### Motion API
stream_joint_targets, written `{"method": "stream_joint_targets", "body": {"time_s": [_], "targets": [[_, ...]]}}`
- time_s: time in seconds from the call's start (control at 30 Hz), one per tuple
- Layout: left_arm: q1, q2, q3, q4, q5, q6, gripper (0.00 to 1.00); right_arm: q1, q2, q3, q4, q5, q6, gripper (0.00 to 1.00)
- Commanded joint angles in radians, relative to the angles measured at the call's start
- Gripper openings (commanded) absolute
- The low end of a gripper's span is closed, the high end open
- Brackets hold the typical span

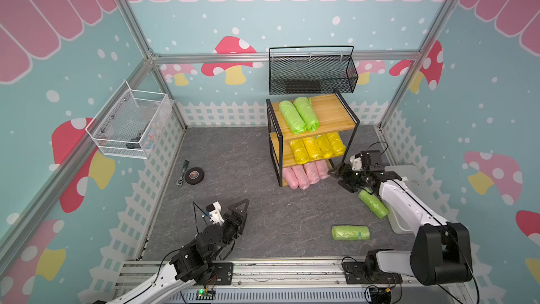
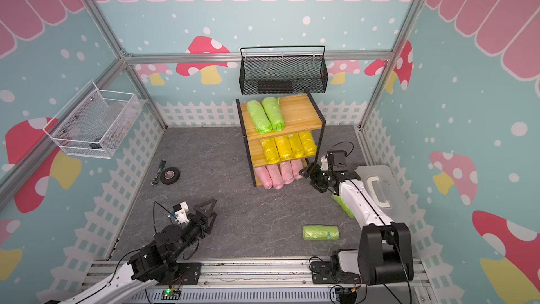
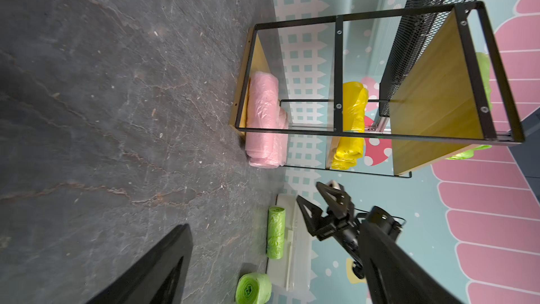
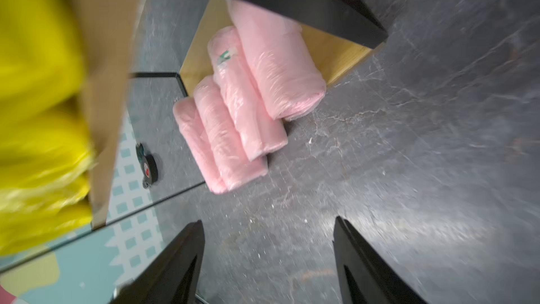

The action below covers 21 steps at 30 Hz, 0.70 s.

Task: Sort the rolls of trash bags by color and place them on the shelf
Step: Place the roll of trash bags on the shelf, then pick up the roll of trash bags from the center of the board.

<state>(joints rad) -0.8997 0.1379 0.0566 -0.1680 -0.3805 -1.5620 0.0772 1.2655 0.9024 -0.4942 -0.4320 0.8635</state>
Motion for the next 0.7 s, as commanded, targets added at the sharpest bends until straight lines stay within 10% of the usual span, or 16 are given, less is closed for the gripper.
{"method": "stream_joint_targets", "body": {"time_s": [0.0,0.67], "targets": [[0.001,0.036,0.031,-0.030,0.019,0.037,0.91,-0.004,-0.114,-0.006,-0.429,0.169,-0.144,0.80],[0.002,0.368,0.223,-0.068,0.154,0.340,0.91,0.433,-0.240,-0.070,-0.749,0.491,0.703,0.75]]}}
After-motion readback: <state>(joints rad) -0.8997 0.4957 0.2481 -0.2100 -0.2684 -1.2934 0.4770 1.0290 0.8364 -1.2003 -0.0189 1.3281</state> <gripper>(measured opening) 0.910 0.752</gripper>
